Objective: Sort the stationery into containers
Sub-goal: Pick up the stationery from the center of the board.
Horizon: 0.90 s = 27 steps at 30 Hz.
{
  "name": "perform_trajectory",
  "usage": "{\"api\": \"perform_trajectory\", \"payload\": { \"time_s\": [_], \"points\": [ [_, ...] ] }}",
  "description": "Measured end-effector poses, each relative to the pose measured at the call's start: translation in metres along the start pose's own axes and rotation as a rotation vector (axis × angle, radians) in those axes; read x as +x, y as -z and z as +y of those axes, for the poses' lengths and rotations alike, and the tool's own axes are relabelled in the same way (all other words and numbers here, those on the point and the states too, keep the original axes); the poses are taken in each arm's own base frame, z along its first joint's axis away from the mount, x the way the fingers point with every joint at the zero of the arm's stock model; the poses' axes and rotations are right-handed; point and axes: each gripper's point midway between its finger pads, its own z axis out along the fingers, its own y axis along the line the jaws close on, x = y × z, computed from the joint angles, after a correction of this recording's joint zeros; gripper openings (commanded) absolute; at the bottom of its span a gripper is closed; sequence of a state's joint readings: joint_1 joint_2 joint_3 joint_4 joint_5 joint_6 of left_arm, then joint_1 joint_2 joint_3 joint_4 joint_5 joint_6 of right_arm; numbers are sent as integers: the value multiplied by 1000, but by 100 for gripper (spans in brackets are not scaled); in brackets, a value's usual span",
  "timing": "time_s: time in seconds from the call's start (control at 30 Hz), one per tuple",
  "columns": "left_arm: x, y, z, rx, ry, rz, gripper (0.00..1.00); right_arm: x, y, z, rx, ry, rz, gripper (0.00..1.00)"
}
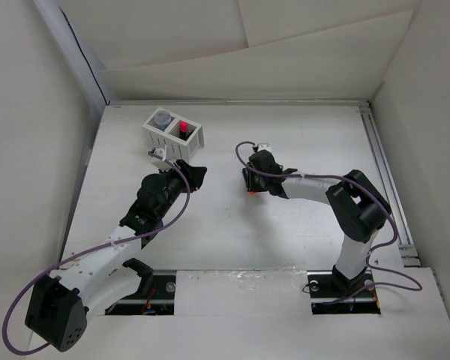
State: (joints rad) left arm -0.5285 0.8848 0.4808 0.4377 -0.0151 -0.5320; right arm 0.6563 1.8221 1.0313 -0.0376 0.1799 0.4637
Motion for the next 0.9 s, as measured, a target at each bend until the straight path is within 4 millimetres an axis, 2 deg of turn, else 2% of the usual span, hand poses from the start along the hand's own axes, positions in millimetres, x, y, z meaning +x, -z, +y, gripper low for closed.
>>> {"api": "perform_trajectory", "payload": {
  "time_s": [0.03, 0.17, 0.33, 0.53, 0.73, 0.9],
  "points": [
    [0, 0, 0, -2, 0, 1, 30, 0, 0, 1, -1, 0, 0, 12],
    [2, 0, 4, -20, -1, 5, 30, 1, 1, 3, -1, 1, 0, 4],
    [12, -3, 13, -54, -4, 37, 31, 6, 5, 5, -4, 5, 5, 4],
    [30, -9, 24, -88, -6, 95, 34, 19, 34, 9, -27, 30, 28, 4],
    [42, -15, 26, -73, 10, 144, 37, 0, 64, 34, -124, 30, -29, 4],
    [60, -23, 32, -62, 38, 220, 46, 10, 74, 57, -192, 56, -8, 4]
  ]
}}
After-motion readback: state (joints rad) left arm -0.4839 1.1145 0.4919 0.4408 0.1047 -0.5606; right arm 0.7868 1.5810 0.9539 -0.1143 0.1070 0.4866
